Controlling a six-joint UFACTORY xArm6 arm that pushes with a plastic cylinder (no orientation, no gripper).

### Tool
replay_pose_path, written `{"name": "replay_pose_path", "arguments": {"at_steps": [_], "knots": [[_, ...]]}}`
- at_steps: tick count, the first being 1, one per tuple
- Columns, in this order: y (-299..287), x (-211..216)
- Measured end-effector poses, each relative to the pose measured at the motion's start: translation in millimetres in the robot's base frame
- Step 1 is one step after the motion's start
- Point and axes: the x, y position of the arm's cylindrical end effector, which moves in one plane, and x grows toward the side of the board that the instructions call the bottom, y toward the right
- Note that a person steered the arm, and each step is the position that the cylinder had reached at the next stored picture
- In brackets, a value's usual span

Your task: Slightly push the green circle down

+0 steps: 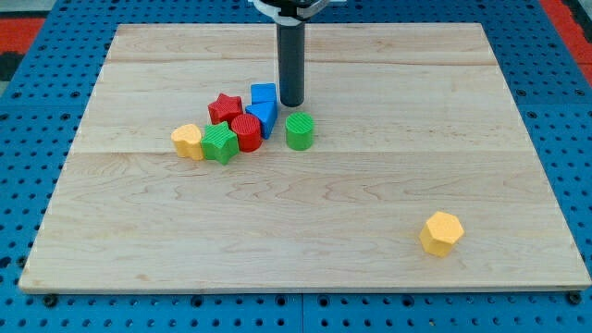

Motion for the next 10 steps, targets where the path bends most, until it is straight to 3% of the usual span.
{"name": "replay_pose_path", "arguments": {"at_steps": [5, 8, 9, 10], "knots": [[15.6, 21.6], [18.8, 67.1], [26.2, 101.6], [23.8, 104.0]]}}
